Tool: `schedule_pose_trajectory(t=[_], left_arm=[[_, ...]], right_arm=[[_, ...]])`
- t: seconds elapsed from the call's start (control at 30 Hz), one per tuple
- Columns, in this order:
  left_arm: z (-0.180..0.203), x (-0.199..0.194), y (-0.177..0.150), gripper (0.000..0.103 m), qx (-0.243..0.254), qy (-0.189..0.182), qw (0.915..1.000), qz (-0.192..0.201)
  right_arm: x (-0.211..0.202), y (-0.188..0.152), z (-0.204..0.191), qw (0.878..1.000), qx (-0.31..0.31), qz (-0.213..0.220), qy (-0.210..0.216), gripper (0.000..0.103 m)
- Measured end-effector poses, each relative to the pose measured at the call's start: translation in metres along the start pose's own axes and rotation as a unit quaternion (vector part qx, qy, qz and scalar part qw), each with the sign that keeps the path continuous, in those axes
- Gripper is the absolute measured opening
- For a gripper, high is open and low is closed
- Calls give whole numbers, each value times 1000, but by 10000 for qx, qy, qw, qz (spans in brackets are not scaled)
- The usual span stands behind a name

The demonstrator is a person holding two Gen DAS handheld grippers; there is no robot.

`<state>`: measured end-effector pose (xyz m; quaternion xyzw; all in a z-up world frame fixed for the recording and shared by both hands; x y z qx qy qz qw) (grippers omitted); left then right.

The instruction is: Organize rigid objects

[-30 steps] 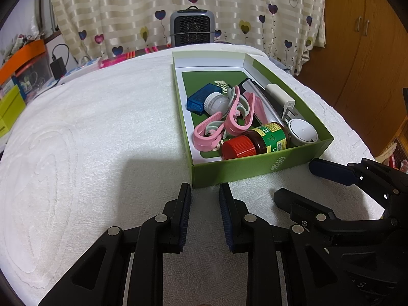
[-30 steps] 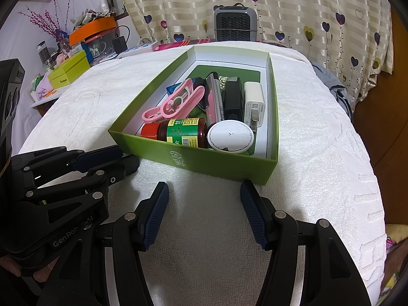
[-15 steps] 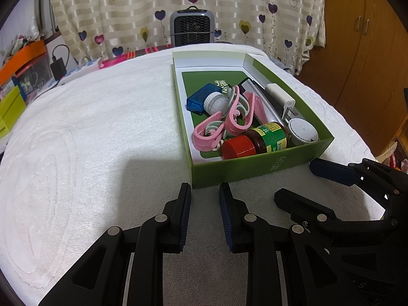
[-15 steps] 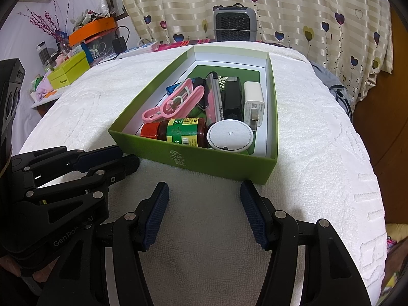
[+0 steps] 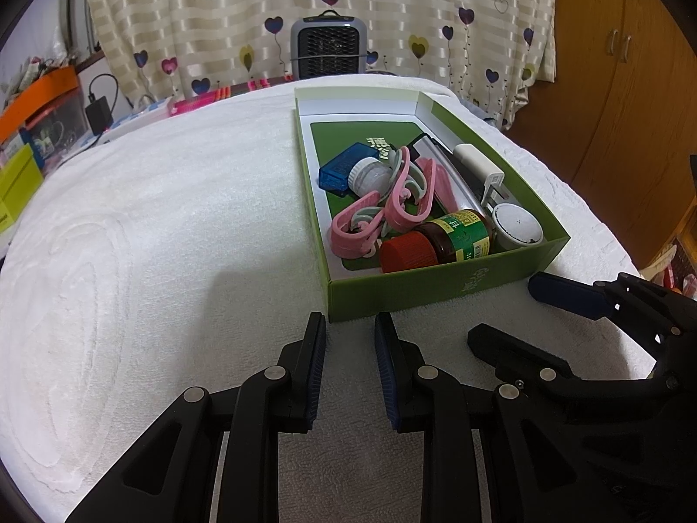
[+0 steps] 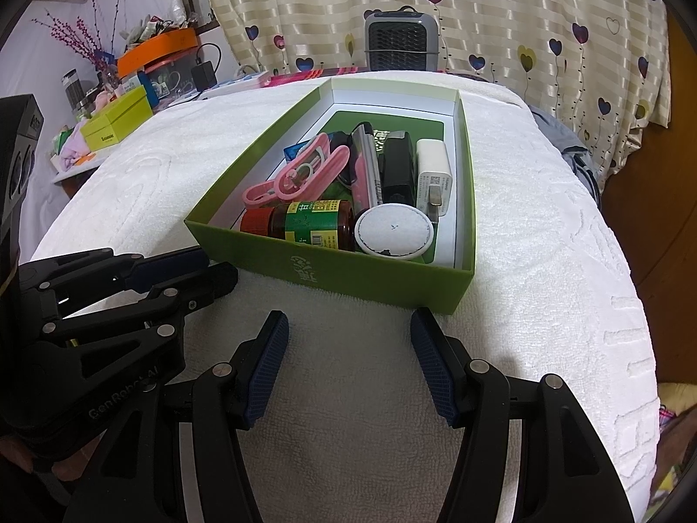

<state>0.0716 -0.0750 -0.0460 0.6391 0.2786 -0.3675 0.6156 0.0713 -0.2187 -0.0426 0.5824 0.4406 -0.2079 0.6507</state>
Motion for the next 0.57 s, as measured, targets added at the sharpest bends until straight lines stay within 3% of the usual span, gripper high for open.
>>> schedule_pose_trajectory(t=[0.57], left_arm=[[1, 0, 0, 22, -2, 0, 10000, 0]], right_arm=[[-1, 0, 1, 10000, -5, 16, -19, 59]])
Point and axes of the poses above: each gripper's, at about its wrist camera, not at the fingertips, and x roughly the way its jaws point, z to its right, y to its top, the point moved 6 cm from there along x, roughly the way its jaws point, and after that the axes turned 4 degrees about -z, right-handed, at the moved point
